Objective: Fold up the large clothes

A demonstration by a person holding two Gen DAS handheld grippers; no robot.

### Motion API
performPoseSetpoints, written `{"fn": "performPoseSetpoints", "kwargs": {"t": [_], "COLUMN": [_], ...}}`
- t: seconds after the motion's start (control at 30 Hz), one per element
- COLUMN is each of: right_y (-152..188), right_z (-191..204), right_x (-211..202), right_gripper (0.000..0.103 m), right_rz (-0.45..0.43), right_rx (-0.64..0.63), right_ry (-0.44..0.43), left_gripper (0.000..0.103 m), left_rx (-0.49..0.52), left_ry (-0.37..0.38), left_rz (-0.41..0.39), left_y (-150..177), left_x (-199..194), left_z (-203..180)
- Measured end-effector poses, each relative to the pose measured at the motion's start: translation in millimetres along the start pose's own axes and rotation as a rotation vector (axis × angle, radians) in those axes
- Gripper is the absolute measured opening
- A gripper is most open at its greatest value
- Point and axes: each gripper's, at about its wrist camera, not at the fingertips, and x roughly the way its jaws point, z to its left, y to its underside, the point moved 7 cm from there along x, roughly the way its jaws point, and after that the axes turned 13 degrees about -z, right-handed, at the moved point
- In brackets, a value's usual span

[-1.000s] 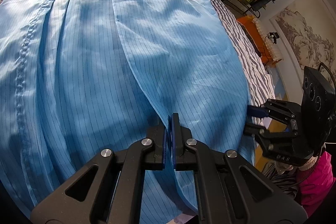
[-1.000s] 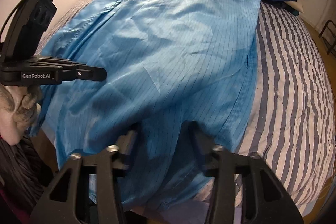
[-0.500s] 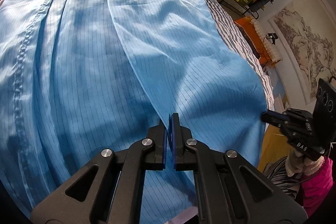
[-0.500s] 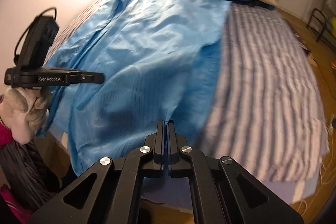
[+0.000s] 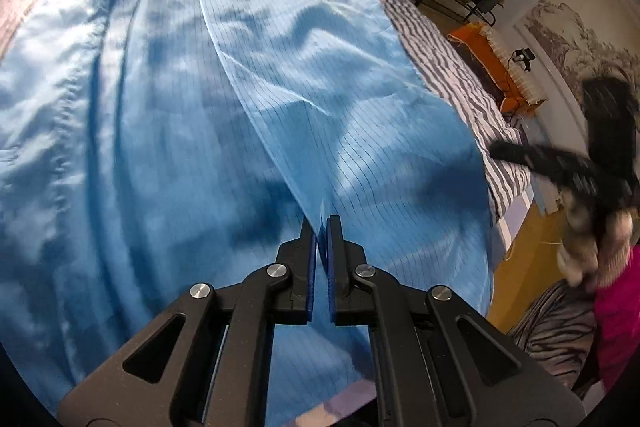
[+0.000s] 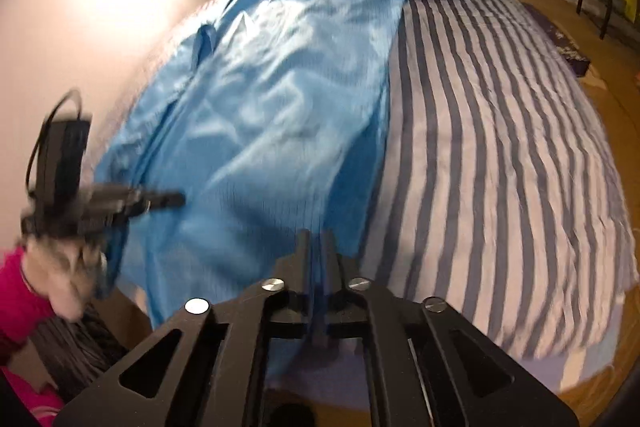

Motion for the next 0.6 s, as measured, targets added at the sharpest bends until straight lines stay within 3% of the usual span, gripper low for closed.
{"fn": "performPoseSetpoints", "kwargs": {"t": [0.07,0.2,0.3,0.47,0.6], "right_y": [-7.4,-4.3,8.3,3.4,-16.3], "right_z": [-5.4,-10.0,-15.0,-23.3,-31.5], "right_x": [11.6,40.2,61.2,43.3,-10.4], "right_gripper": [0.035,0.035,0.034,0.032,0.036], "right_rz": [-0.017,0.029,0.107,0.06,-0.09], "right_rx": [0.014,0.019,-0.099,-0.101,0.008], "right_ry": [0.005,0.006,0.121,0.161,0.083], "left_gripper": [0.002,0.002,0.002,0.002,0.002], "left_rx": [0.012,-0.005,0.007,0.001,0.0], "left_ry": [-0.024,-0.037,-0.046,-0.032,0.02], "left_rz": [-0.032,-0.068,-0.071,-0.087,-0.1], "left_y": [3.0,13.2,19.4,22.6,18.3], "left_x": [-12.1,-27.3,-27.9,-27.3,-19.8], "left_z": [1.7,0.0,-9.0,-28.7,-59.3]}}
